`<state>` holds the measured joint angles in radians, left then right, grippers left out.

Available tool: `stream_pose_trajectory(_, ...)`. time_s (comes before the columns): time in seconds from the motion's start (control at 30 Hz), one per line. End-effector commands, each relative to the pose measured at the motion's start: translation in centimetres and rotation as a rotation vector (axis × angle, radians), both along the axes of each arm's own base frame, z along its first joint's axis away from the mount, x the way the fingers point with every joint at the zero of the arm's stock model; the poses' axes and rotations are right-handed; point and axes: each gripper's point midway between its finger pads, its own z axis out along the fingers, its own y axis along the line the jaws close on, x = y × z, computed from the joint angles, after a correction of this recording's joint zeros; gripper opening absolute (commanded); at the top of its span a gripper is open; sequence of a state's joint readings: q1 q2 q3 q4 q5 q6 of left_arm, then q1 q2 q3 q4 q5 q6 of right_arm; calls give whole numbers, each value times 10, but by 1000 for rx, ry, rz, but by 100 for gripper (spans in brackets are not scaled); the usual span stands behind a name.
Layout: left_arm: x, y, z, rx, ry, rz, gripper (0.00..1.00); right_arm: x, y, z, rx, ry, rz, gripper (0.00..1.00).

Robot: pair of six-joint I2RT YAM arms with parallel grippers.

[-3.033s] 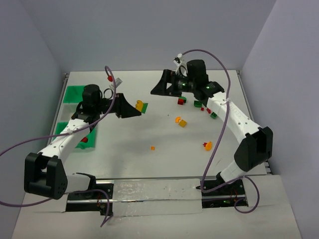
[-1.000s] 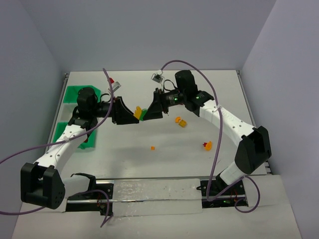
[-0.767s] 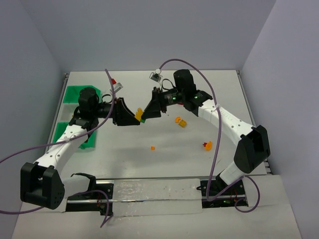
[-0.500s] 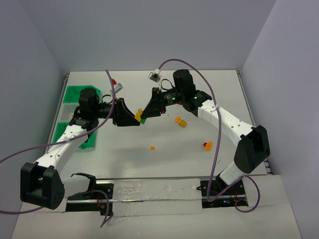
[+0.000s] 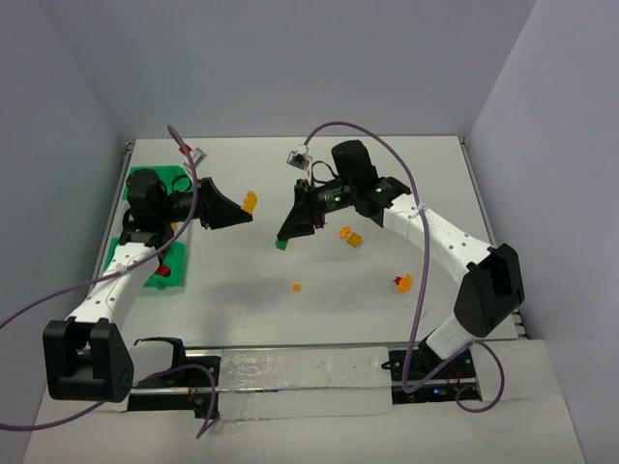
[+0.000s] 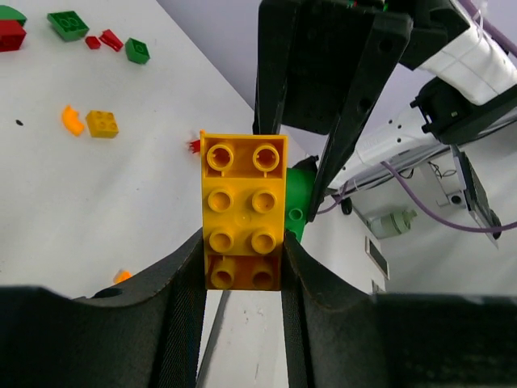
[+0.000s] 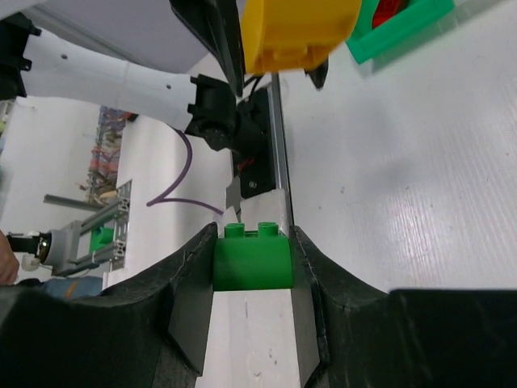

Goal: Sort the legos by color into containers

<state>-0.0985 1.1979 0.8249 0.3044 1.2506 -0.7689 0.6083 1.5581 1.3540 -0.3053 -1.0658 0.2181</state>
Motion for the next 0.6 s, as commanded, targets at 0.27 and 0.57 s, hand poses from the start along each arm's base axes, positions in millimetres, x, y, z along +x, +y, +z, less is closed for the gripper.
stream_pose_trajectory(0.27, 85, 159, -84, 713, 23, 674, 0, 22, -9, 6, -60, -107, -101, 0)
stream_pose_trajectory(0.57, 102, 289, -117, 1126, 81, 1000, 0, 48, -9, -1, -117, -104, -221, 0)
